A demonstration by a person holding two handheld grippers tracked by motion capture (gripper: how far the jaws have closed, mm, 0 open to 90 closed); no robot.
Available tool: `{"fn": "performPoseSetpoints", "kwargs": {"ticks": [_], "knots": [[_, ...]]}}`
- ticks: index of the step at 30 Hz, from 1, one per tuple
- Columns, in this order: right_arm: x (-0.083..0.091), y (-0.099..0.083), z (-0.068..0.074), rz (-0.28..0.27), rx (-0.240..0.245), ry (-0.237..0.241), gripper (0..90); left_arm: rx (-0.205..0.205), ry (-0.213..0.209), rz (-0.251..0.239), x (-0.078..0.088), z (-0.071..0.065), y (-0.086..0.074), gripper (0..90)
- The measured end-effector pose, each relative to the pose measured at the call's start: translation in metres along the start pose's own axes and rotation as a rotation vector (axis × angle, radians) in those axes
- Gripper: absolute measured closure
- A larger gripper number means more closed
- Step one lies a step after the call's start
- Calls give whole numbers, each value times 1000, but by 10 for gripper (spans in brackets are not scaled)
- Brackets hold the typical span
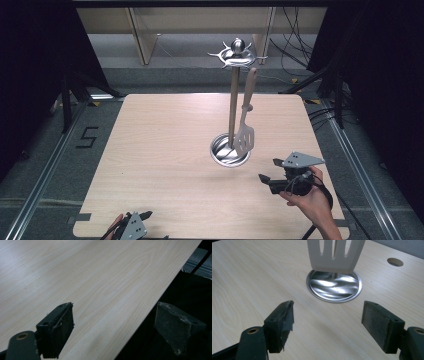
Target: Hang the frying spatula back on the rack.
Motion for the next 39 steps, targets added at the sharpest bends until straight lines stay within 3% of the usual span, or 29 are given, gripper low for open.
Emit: {"fn": "performPoseSetpoints", "kwargs": {"ticks": [1, 2, 3, 4, 5, 7, 8, 10, 11, 16, 20, 21, 22, 23, 26, 27, 29, 31, 32, 34, 35, 37, 38, 39], "knots": [[-1, -1, -1, -5, 9, -1, 267, 12, -4, -4, 0, -1, 0, 149], [-1, -1, -2, 8, 11, -1, 265, -3, -1, 12, 0, 0, 0, 149], [-1, -2, -2, 8, 4, 2, 265, 15, -18, 13, 2, -1, 0, 149], [-2, -3, -1, 10, -7, 2, 263, 34, -7, -5, 0, -2, 0, 149], [-2, -4, -3, 18, 0, 5, 263, 3, 1, -3, 0, 0, 0, 149], [-3, -5, -4, 15, 7, 2, 263, 20, -15, 10, 1, -1, 0, 149], [-4, -5, -4, 6, 20, -3, 261, 18, -2, -7, -1, -1, 0, 149], [-4, -5, -4, 5, 24, -1, 261, -12, -6, 10, 2, 0, 1, 149], [-3, -6, -3, 12, -7, -3, 261, -11, -4, 6, 2, 0, 1, 149], [-2, -7, -6, 5, 10, 1, 258, 9, 0, -11, 1, -1, 0, 149], [-1, -12, -3, 15, -16, 11, 251, -20, 4, 16, 3, 2, -1, 149], [-1, -12, -3, 15, -16, 11, 251, 10, 4, -1, 1, 0, -1, 149], [-1, -13, -3, 11, -15, 7, 250, -11, 3, -5, 1, 2, -1, 149], [-1, -13, -4, 11, -5, 16, 249, 16, 6, -4, 1, 0, -1, 149], [-1, -18, 1, 21, -30, 22, 245, -7, -2, 5, 2, 2, -2, 149], [-2, -18, -1, 8, -4, 18, 244, 16, -4, 7, 2, 1, -2, 149], [-2, -21, 2, 20, -26, 25, 243, 12, 4, -1, 1, 1, -2, 149], [-3, -24, 1, 12, 0, 27, 241, 29, 3, -20, 1, -1, -1, 149], [-4, -25, 2, 24, -2, 47, 241, 25, 3, -18, 1, -1, -1, 149], [-4, -28, 5, 27, -18, 41, 239, 17, 5, -7, 1, 0, -2, 149], [-4, -29, 5, 26, -13, 37, 239, -4, 7, 12, 2, 1, -2, 149], [-5, -30, 3, 27, 13, 51, 237, -13, 16, 16, 2, 2, -2, 149], [-5, -31, 4, 31, -5, 47, 236, 2, 6, 6, 2, 1, -2, 149], [-6, -32, 3, 26, 11, 51, 234, -9, 4, 5, 3, 1, -2, 149]]}}
Point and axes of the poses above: each handheld gripper's, and its own axes: x roughly backward along the jaws, y roughly out of its top, z roughly to its left, the point moved 2 cm from there along -x, roughly forward along the jaws, and after that the axes turned 11 degrees about -x, right-handed, at the moved point
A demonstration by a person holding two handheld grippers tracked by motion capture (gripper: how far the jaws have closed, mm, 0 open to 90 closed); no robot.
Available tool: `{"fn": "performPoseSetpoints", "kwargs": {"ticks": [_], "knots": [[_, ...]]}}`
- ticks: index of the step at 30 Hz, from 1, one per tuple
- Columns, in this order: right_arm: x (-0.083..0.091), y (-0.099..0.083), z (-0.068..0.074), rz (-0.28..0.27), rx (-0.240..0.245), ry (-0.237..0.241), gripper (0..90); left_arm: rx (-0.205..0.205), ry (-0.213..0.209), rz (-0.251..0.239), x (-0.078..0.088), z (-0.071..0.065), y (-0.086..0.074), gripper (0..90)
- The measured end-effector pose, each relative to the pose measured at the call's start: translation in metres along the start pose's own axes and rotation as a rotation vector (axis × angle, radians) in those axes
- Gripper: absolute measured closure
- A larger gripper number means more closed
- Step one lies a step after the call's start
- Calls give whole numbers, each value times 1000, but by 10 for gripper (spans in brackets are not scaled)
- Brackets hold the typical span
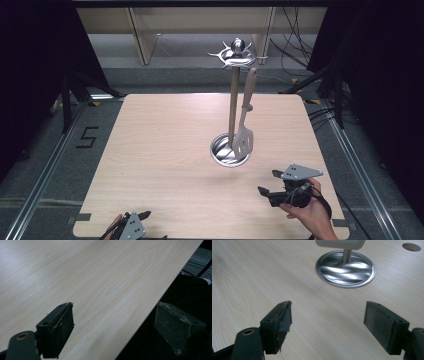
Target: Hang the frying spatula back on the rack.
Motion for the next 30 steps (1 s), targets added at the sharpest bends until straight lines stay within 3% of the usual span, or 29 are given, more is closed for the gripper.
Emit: {"fn": "performPoseSetpoints", "kwargs": {"ticks": [1, 2, 7, 10, 11, 15, 17, 20, 25, 26, 28, 30], "knots": [[0, -2, 1, 3, -19, -8, 234, -1, 0, 3, 0, 0, 0, 149], [0, -2, 0, -7, 3, -7, 233, 4, -1, -2, 0, -1, 0, 149], [-1, -8, 2, 0, -24, -13, 225, 0, 1, -3, 0, -1, 0, 149], [0, -10, 2, 7, -22, -4, 225, -2, 1, -4, 0, -1, 0, 149], [-1, -13, 5, 6, -43, 7, 226, 4, -1, -3, 0, -1, 0, 149], [1, -16, 5, 3, -19, -6, 225, 17, 0, -17, -1, -2, 0, 149], [3, -18, 5, -4, -13, -9, 225, 1, 3, -7, -1, -2, 0, 149], [5, -22, 7, -1, -31, -5, 222, 0, 3, -8, -1, -2, 0, 149], [7, -29, 8, -4, -14, -15, 221, -1, 3, -6, -1, -2, 0, 149], [8, -31, 11, 19, -40, -14, 220, -14, 2, 3, 0, -1, 0, 149], [8, -32, 9, 4, -18, -22, 219, -13, 0, 5, 0, -1, 0, 149], [9, -34, 10, 13, -30, -19, 217, -11, -2, 5, 0, -1, 0, 149]]}}
Point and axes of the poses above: each handheld gripper's, and its own axes: x roughly backward along the jaws, y roughly out of its top, z roughly to its left, the point moved 2 cm from there along -x, roughly forward along the jaws, and after that the axes turned 11 degrees about -x, right-handed, at the moved point
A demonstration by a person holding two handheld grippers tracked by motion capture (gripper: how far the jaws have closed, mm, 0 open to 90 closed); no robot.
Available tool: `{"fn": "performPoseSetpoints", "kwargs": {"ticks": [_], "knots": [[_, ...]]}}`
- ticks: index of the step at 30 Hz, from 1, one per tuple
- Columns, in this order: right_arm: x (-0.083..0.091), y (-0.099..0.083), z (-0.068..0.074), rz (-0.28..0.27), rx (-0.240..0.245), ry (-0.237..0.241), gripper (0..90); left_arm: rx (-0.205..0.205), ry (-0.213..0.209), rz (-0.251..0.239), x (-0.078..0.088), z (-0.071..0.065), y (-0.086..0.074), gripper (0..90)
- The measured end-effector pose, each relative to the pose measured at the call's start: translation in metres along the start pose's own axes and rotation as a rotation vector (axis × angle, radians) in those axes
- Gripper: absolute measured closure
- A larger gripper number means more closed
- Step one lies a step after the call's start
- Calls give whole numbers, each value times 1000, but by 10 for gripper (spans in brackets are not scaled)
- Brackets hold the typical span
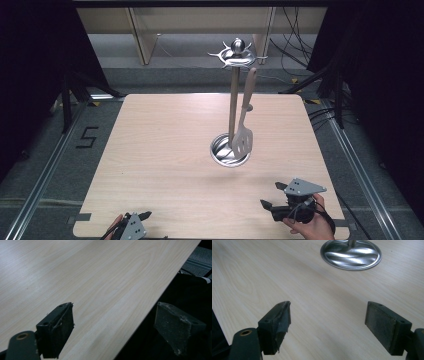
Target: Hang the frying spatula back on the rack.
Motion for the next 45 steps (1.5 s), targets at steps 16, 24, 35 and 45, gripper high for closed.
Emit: {"fn": "performPoseSetpoints", "kwargs": {"ticks": [16, 24, 35, 45], "knots": [[0, -17, 8, 25, 3, -1, 202, 12, -4, -7, 0, -2, 0, 149], [2, -23, 11, 29, 7, -3, 186, -3, -5, -1, 1, -1, 0, 149], [3, -30, 11, 37, -3, -6, 182, -5, -2, -2, 1, -1, 0, 149], [2, -34, 13, 37, -19, -15, 180, -6, 1, -2, 1, -1, 0, 148]]}}
Point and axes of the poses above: each handheld gripper's, and its own axes: x roughly backward along the jaws, y roughly out of its top, z roughly to its left, the point moved 2 cm from there along -x, roughly forward along the jaws, and after that the axes turned 11 degrees about -x, right-handed, at the moved point
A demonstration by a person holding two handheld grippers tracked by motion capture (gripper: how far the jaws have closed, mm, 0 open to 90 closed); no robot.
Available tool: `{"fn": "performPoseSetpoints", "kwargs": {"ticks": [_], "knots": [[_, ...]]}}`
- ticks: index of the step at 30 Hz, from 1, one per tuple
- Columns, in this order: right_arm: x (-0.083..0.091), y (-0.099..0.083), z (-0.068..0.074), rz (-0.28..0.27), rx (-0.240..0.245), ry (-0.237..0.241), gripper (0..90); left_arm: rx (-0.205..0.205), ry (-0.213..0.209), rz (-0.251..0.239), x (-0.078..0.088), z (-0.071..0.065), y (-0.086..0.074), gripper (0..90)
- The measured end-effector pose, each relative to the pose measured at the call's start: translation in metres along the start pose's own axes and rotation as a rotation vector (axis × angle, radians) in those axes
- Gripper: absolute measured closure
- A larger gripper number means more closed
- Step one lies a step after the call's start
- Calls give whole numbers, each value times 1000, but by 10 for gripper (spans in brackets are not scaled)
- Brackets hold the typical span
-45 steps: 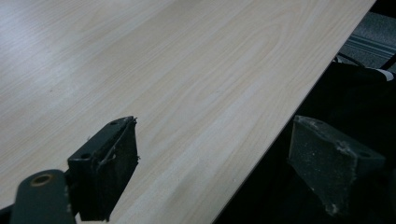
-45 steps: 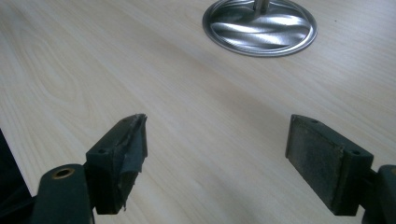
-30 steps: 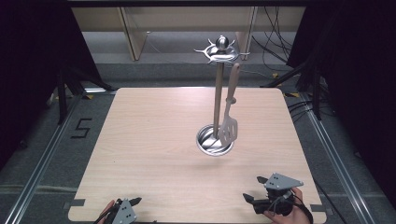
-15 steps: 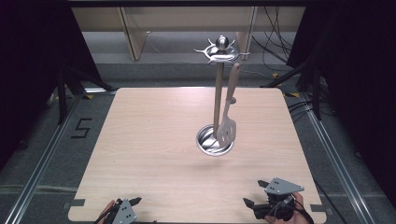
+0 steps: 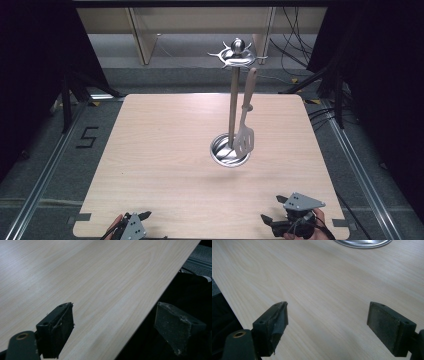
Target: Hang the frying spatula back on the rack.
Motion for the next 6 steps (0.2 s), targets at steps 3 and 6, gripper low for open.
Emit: {"fn": "performPoseSetpoints", "kwargs": {"ticks": [3, 6], "knots": [[-1, 0, -2, -2, 13, 16, 180, -1, -1, 1, 0, 0, 0, 148], [-1, 0, -3, 0, 11, 9, 180, 1, -8, 5, 0, 0, 0, 148]]}}
Point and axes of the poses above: each handheld gripper's, and its own axes: x roughly backward along the jaws, y roughly out of its top, z roughly to its left, the point moved 2 cm from there along -x, roughly forward along the jaws, and after that the axes turned 11 degrees about -x, right-handed, at the moved point
